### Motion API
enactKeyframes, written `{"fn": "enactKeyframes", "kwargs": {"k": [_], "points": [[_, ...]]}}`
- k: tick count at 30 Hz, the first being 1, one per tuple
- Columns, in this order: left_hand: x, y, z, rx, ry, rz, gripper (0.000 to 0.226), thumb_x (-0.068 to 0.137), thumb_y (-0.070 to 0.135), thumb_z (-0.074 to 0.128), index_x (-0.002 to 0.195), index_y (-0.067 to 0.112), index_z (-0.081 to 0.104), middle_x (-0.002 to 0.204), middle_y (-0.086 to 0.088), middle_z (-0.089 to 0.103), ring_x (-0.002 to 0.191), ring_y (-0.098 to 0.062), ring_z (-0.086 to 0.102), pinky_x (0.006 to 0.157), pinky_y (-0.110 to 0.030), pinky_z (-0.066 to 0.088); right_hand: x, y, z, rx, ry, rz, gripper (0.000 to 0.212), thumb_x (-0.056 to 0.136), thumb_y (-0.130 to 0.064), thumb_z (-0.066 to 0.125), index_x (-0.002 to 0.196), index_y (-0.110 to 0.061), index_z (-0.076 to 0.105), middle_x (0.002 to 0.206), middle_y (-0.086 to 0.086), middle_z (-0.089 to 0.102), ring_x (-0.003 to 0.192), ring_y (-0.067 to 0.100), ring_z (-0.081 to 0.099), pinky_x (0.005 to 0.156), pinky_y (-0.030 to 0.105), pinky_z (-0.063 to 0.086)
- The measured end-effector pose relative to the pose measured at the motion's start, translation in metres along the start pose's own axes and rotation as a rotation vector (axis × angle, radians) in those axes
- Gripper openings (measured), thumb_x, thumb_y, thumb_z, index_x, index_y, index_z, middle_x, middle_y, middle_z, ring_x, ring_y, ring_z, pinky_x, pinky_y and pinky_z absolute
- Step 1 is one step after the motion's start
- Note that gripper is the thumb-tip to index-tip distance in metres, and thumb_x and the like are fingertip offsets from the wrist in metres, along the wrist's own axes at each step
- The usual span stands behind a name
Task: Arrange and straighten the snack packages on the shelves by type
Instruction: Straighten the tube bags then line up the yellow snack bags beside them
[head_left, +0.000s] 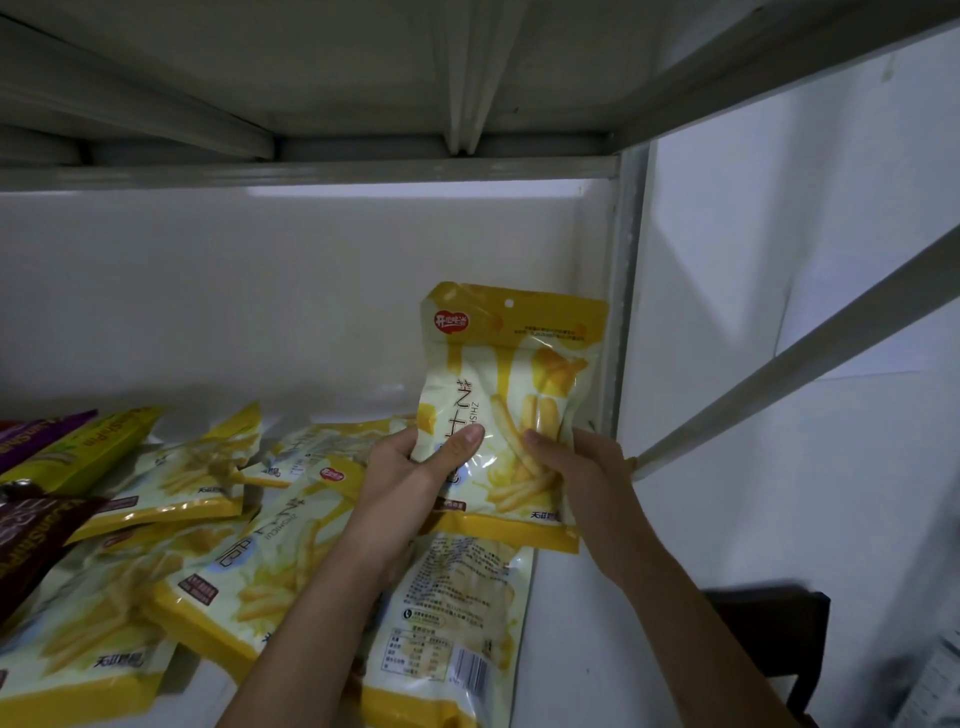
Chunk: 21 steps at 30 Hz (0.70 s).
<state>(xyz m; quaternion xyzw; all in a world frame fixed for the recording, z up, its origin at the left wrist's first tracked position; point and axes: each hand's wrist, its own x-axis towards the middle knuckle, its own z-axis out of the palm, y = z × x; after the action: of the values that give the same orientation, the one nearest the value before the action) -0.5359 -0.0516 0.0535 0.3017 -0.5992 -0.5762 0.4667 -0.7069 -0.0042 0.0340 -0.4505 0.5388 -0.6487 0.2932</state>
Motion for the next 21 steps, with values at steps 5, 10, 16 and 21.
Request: {"fn": "enactKeyframes", "kwargs": {"k": [5, 10, 16, 21], "points": [[0.0002, 0.0003, 0.0020, -0.025, 0.075, 0.014, 0.027, 0.091, 0.027, 0.077, 0.108, 0.006, 0.076, 0.095, -0.014, 0.081, 0.085, -0.032, 0.080, 0.064, -0.037, 0.065, -0.0029, -0.0027, 0.0090, -0.090, 0.012, -0.074, 0.051, 0.078, -0.060, 0.076, 0.098, -0.014, 0.077, 0.092, 0.008, 0.079, 0.086, 0.025, 0.077, 0.084, 0.051, 0.063], [-0.0020, 0.0044, 0.0026, -0.011, 0.022, -0.017, 0.021, 0.092, 0.028, 0.076, 0.099, 0.008, 0.075, 0.083, -0.006, 0.080, 0.072, -0.021, 0.079, 0.056, -0.027, 0.059, 0.0000, 0.0020, 0.0013, -0.058, 0.015, -0.030, 0.024, 0.090, -0.033, 0.082, 0.098, -0.011, 0.077, 0.093, 0.009, 0.079, 0.089, 0.026, 0.078, 0.087, 0.057, 0.062], [0.0010, 0.0047, -0.0006, -0.054, -0.011, -0.106, 0.023, 0.091, 0.025, 0.077, 0.103, 0.006, 0.078, 0.096, -0.016, 0.081, 0.084, -0.033, 0.080, 0.064, -0.037, 0.065, -0.0021, -0.0003, 0.0012, 0.024, 0.028, -0.041, 0.030, 0.075, -0.033, 0.073, 0.093, -0.009, 0.078, 0.091, 0.012, 0.079, 0.088, 0.029, 0.077, 0.087, 0.056, 0.061], [0.0004, 0.0031, -0.0020, -0.096, 0.006, -0.095, 0.025, 0.093, 0.021, 0.074, 0.110, 0.003, 0.076, 0.101, -0.018, 0.080, 0.091, -0.037, 0.078, 0.071, -0.041, 0.066, -0.0033, -0.0022, 0.0019, 0.057, -0.012, -0.014, 0.040, 0.078, -0.043, 0.082, 0.101, -0.011, 0.078, 0.094, 0.009, 0.080, 0.090, 0.028, 0.078, 0.087, 0.054, 0.063]]}}
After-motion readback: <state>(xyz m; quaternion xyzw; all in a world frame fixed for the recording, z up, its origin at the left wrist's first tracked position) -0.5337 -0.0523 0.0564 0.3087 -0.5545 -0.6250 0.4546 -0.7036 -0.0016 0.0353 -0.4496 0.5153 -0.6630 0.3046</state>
